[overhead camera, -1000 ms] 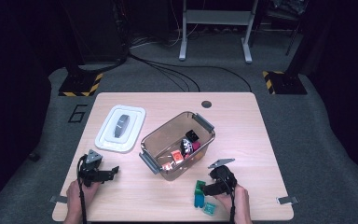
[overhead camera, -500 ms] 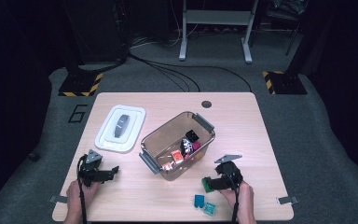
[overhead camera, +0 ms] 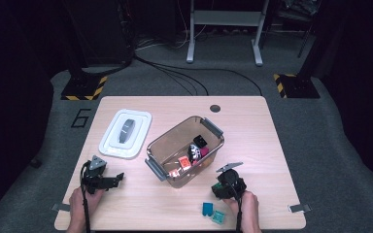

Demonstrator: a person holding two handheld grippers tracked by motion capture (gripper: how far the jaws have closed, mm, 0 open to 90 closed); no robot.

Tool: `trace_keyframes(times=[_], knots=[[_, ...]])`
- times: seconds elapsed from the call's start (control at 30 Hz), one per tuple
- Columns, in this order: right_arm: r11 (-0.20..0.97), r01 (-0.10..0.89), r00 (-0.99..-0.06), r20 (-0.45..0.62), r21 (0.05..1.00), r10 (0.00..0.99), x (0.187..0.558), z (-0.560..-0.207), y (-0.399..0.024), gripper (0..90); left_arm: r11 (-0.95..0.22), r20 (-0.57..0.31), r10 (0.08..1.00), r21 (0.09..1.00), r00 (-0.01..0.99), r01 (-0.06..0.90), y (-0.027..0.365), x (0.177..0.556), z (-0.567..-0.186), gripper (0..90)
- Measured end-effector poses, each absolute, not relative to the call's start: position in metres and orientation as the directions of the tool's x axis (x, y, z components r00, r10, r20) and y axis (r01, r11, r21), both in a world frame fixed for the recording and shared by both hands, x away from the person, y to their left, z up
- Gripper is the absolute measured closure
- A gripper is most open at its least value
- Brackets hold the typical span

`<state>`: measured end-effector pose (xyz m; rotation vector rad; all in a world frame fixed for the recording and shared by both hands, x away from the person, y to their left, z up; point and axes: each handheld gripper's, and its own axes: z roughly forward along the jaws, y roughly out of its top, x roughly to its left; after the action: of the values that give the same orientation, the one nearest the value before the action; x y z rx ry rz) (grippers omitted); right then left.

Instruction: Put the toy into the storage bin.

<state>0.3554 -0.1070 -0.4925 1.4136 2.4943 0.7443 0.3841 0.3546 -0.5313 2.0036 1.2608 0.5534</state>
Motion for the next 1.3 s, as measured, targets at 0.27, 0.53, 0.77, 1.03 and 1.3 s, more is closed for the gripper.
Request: trace_keyframes(times=[0.27,0.53,0.77,1.03,1.3], knots=[[0.440,0.749,-0.541,0.075,0.495,0.838,0.358,-0.492,-0.107,57.5,-0.286,-0.008,0.900,0.745,0.436,0.603,0.355,0.384,-0.531,10.9],[0.411,0.735,-0.549,0.117,0.540,0.828,0.357,-0.485,-0.112,58.6,-0.287,-0.009,0.899,0.743,0.437,0.604,0.355,0.384,-0.531,10.9],[0.395,0.707,-0.567,0.137,0.586,0.812,0.354,-0.465,-0.114,58.6,-0.285,-0.010,0.900,0.744,0.436,0.604,0.355,0.384,-0.531,10.9],[0.415,0.632,-0.630,0.122,0.655,0.767,0.349,-0.422,-0.106,58.7,-0.286,-0.010,0.900,0.744,0.437,0.604,0.355,0.384,-0.531,10.9],[0.432,0.567,-0.667,0.082,0.701,0.741,0.352,-0.386,-0.098,58.6,-0.287,-0.007,0.899,0.745,0.438,0.602,0.355,0.384,-0.531,10.9]])
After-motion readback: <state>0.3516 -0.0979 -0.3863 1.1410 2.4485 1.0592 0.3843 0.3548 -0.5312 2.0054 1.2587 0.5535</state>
